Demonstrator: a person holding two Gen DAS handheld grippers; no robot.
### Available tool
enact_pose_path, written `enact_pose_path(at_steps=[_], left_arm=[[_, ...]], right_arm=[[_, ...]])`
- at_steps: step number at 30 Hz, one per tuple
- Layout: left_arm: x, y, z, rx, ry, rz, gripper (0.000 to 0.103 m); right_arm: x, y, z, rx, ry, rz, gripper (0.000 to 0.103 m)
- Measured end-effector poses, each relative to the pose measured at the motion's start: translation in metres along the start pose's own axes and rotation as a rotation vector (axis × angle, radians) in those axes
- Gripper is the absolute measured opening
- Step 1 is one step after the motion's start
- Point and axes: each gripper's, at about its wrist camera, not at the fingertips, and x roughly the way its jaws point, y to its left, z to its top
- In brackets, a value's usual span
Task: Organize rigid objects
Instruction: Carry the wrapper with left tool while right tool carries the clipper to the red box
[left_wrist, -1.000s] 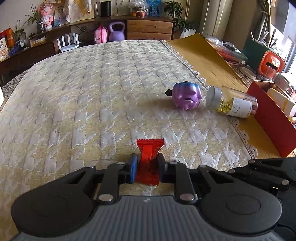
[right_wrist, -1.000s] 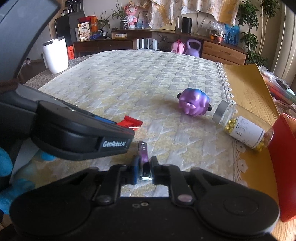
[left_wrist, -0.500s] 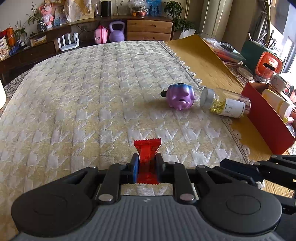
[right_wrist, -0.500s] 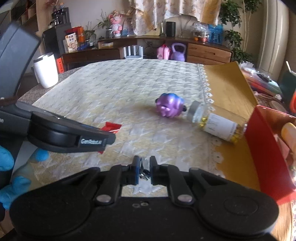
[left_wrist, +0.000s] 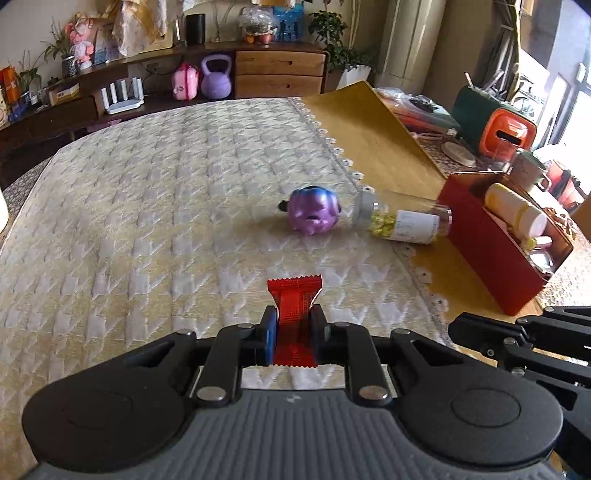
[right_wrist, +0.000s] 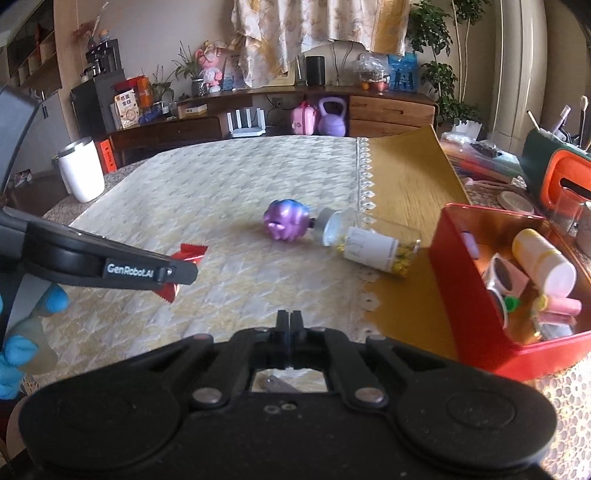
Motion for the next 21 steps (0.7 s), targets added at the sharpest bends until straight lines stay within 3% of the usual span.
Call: enact_pose_path(at_steps=[8, 11, 13, 21], left_arm=[[-0.004, -0.009, -0.002, 0.008, 0.004, -0.010, 0.018], [-0.003, -0.009, -0.002, 0.004, 0.008, -0.012, 0.018], [-0.002, -0.008, -0.002, 0.002, 0.011, -0.014, 0.018], [0.002, -0.004, -0.004, -0.008, 0.024, -0.017, 0.018]], right_arm=[[-0.002, -0.024, -0.012, 0.081, 0.054, 0.051, 0.006], [0.001, -0.022, -0.019, 0.055, 0.072, 0.080, 0.027], [0.004, -0.022, -0.022, 0.029, 0.082, 0.085, 0.053], [0.025, -0.020, -0.034, -0.132, 0.154, 0.138, 0.055]])
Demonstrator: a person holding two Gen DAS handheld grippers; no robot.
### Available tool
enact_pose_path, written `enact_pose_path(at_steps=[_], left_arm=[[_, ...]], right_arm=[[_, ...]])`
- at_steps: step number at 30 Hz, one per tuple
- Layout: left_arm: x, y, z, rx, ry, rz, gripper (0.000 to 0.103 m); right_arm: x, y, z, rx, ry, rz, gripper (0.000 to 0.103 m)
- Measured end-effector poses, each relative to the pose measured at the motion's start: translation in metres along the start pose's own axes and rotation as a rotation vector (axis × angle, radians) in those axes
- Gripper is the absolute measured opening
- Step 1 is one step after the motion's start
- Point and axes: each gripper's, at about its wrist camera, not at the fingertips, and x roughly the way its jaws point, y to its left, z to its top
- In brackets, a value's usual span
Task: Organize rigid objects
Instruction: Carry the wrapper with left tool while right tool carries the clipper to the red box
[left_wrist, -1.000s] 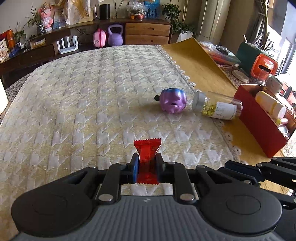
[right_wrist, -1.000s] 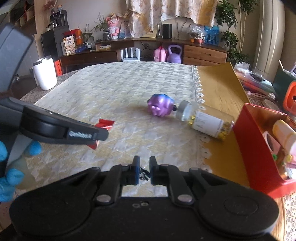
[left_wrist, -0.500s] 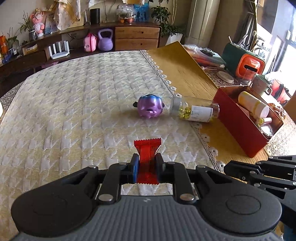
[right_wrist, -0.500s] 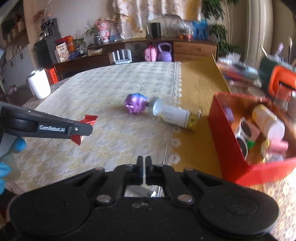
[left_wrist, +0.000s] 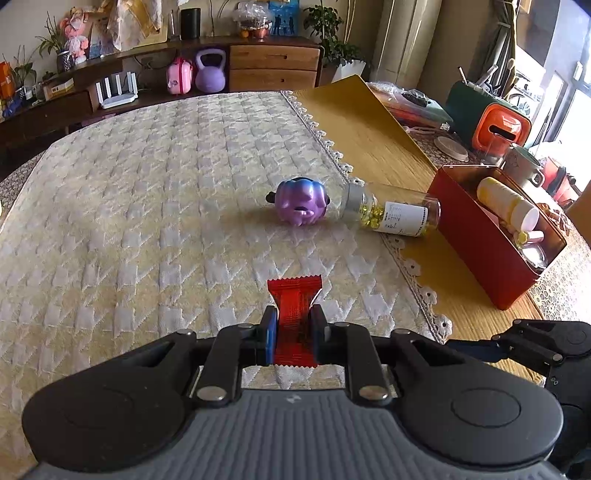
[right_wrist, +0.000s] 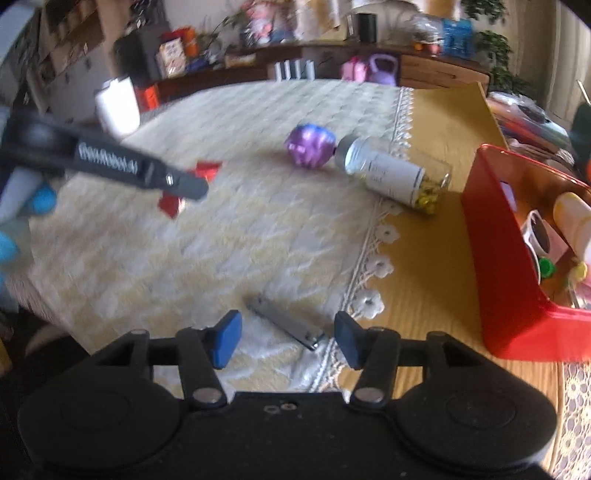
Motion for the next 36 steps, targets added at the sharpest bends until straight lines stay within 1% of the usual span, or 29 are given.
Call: enact_pose_path(at_steps=[5, 8, 10, 11, 13, 15, 20, 25, 31, 36], left_arm=[[0.004, -0.001, 0.000, 0.003, 0.009, 0.004, 0.018], [0.005, -0.001, 0.000, 0.004, 0.010, 0.003, 0.018], [0.006, -0.002, 0.000, 0.004, 0.011, 0.003, 0.018], [0.006, -0.002, 0.000, 0.004, 0.011, 0.002, 0.018], [0.006, -0.003, 0.000, 0.006, 0.012, 0.000, 0.018], [0.007, -0.004, 0.000, 0.010, 0.012, -0.001, 0.018], [0.006, -0.007, -0.001, 0.022, 0.012, -0.006, 0.018], [0.002, -0.013, 0.001, 0.036, 0.007, -0.013, 0.018], [-0.005, -0.025, 0.007, 0.060, -0.006, -0.027, 0.018], [-0.010, -0.041, 0.020, 0.085, -0.023, -0.044, 0.018]], right_arm=[[0.002, 0.007, -0.003, -0.088, -0.004, -0.016, 0.054], [0.002, 0.008, -0.003, -0.119, -0.008, -0.005, 0.049], [0.002, 0.008, -0.002, -0.121, -0.007, 0.003, 0.038], [0.001, 0.008, -0.002, -0.125, -0.008, 0.000, 0.035], [-0.001, 0.008, -0.002, -0.121, -0.007, 0.003, 0.020], [-0.002, 0.011, -0.003, -0.125, -0.007, -0.007, 0.011], [-0.005, 0.020, -0.007, -0.088, -0.037, -0.058, 0.010], [-0.016, 0.025, -0.004, -0.051, -0.099, -0.113, 0.010], [-0.037, 0.015, 0.006, 0.005, -0.157, -0.160, 0.010], [-0.057, -0.002, 0.014, 0.056, -0.197, -0.192, 0.010]])
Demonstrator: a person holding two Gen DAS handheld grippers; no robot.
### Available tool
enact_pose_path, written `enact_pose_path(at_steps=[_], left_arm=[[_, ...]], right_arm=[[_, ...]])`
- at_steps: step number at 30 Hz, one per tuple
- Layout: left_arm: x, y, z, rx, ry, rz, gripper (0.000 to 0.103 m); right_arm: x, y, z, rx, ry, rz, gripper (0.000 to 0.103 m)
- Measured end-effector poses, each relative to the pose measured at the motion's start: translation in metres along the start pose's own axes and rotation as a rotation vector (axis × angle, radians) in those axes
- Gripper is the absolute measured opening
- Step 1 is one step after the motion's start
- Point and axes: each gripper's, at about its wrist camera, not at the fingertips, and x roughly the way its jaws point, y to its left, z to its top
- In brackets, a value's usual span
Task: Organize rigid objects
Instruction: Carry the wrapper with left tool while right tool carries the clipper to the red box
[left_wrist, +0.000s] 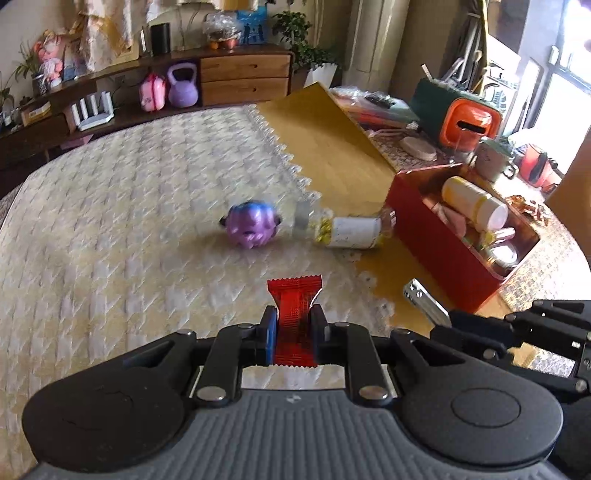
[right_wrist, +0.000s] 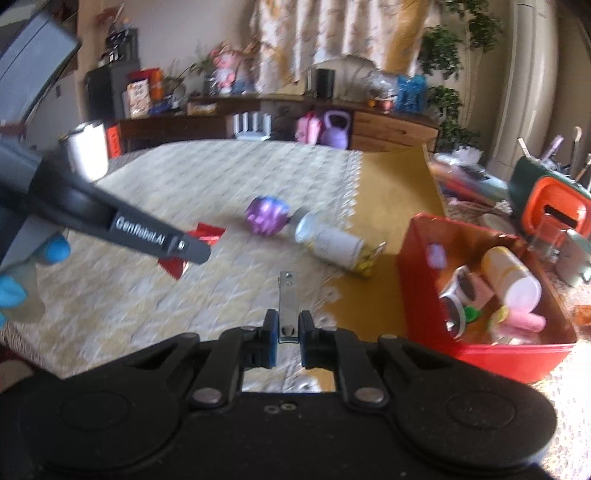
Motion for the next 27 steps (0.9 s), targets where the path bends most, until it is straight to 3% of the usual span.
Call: enact_pose_path(at_steps=[13, 27], left_arm=[[0.007, -0.075, 0.050, 0.129, -0.041, -0.075, 0.018], [0.065, -0.145, 0.099, 0.205, 0.008, -0.148, 0.018]], right_arm=[[-0.028, -0.081, 0.020, 0.126, -0.032, -0.135, 0.010], [-0.005, -0.130, 0.016, 0.169, 0.013, -0.175, 0.010]])
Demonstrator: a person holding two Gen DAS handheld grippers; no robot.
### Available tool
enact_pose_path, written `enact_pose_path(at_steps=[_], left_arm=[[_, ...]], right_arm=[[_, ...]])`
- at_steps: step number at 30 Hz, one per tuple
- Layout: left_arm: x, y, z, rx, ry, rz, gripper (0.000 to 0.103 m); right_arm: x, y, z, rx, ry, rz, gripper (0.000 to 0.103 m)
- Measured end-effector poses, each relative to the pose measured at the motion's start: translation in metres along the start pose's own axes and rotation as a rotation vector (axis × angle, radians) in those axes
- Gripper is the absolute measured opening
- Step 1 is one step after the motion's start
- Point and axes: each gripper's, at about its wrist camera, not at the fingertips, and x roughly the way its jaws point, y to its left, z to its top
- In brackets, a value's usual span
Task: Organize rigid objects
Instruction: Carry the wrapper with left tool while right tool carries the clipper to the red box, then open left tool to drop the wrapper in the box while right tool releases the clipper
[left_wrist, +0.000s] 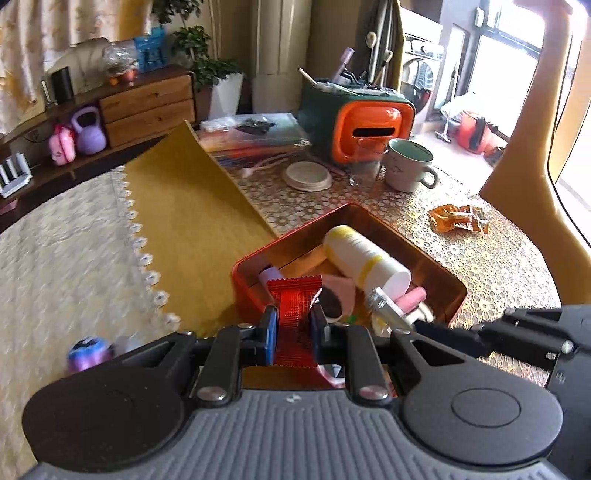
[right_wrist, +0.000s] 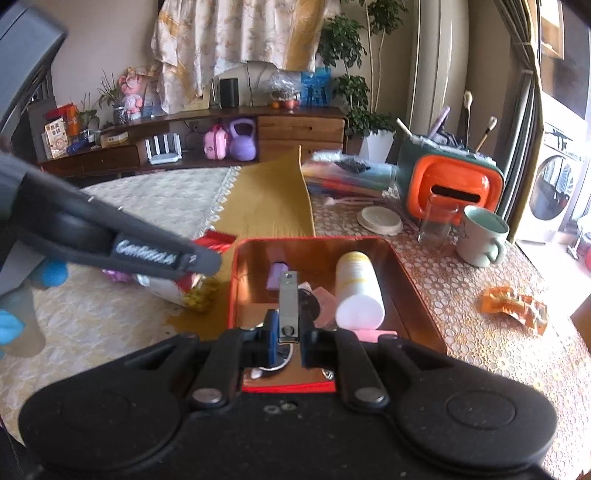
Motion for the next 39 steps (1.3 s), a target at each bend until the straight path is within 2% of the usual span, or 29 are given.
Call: enact_pose_path(at_steps=[8, 18, 24, 30, 39], left_arm=[[0.052, -0.009, 0.020, 0.004, 0.055, 0.004, 0.018], [0.098, -0.009, 0.019, 0.019, 0.126, 0.018, 0.018], [0.107, -0.006, 0.017, 0.000, 0.134, 0.029, 0.018], [0.109, 0.001, 0.018, -0.051, 0.142, 0.020, 0.018], [0.095, 0.001, 0.011, -0.066, 0.125, -0.013, 0.020]], right_arm=[[0.021, -0.012, 0.000, 0.034, 0.050, 0.022, 0.010], [0.043, -0.015, -0.004, 0.023, 0.084, 0.028, 0.010], [0.044, -0.012, -0.003, 0.006, 0.084, 0.035, 0.010], [0.053, -0.018, -0.003, 0.065, 0.118, 0.027, 0.012], [0.047, -0.020, -0.007, 0.114, 0.125, 0.020, 0.025]])
